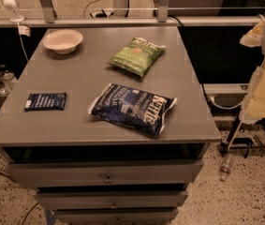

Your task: Move paper bowl near rxbar blueberry

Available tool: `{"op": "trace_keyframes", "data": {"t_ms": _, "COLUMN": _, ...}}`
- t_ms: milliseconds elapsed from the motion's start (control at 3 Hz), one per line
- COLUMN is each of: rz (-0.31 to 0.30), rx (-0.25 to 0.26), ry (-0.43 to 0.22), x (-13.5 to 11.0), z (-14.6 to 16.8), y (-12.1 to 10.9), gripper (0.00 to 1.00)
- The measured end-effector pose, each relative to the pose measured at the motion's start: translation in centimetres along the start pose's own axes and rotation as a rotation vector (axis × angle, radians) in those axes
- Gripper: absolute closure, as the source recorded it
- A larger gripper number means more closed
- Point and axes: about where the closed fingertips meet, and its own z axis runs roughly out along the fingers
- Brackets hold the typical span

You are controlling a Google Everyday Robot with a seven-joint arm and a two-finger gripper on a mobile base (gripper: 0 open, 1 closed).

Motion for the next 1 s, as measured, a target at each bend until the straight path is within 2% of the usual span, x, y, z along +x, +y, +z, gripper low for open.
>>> {"op": "trace_keyframes", "data": {"t_ms": 333, "rz": 0.0, "rx": 0.0, "ry": 0.0, "x": 0.0, "z": 0.0, "y": 0.0, "gripper": 0.0}}
{"op": "trace_keyframes", "data": {"t_ms": 667, "rz": -0.179, "rx": 0.043, "ry": -0.165, "x": -7.9, "z": 3.0, "y": -4.3, "gripper": 0.0}}
{"op": "trace_keyframes", "data": {"t_ms": 1000, "rz": -0.372, "rx": 0.084, "ry": -0.389, "x": -18.8, "z": 6.4, "y": -9.1, "gripper": 0.0}}
